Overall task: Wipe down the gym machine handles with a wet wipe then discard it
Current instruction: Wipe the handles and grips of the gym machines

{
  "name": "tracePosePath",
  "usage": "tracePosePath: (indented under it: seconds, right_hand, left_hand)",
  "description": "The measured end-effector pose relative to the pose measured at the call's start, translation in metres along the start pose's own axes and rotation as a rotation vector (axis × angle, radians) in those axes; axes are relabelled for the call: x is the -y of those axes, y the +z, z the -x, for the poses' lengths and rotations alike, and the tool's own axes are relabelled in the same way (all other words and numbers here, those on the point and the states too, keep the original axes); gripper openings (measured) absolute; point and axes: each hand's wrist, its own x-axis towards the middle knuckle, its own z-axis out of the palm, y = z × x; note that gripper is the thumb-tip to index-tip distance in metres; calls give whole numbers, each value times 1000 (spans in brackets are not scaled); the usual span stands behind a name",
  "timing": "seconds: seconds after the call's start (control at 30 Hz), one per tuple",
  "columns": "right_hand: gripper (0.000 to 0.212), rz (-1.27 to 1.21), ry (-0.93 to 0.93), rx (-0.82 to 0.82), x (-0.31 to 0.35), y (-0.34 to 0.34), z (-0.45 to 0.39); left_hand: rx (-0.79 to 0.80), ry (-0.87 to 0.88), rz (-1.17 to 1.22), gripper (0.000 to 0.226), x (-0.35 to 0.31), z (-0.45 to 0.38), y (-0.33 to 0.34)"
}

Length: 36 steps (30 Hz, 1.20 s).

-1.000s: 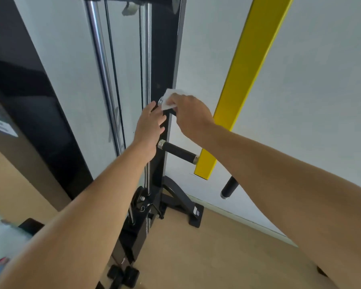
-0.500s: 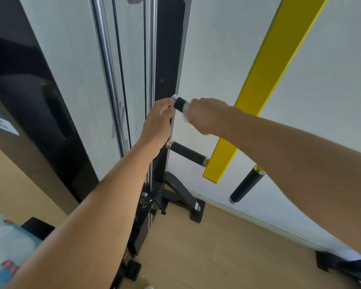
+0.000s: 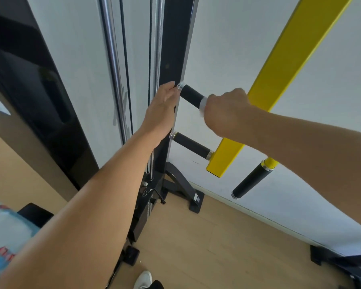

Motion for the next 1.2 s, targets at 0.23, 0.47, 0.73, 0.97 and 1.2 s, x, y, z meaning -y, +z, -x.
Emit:
tracePosePath:
  seconds: [0.23, 0.47, 0.73, 0.97, 1.2]
  right_hand:
    - [34, -200, 34, -265, 20, 13, -20]
    - [35, -81, 31, -21, -6, 11, -1]
    - [43, -390, 3, -214, 20, 13, -33]
    - [36, 295, -86, 66, -11, 1, 15]
    - [37, -170, -8, -264, 20, 12, -41]
  left_hand:
    - [25, 26, 11, 45, 1, 1, 4]
    - [52, 22, 9, 47, 3, 0, 7]
    - [13, -16, 90, 47, 6, -1, 6]
    - [44, -25, 36, 41, 3, -4, 3]
    - [6, -49, 140, 43, 5, -4, 9]
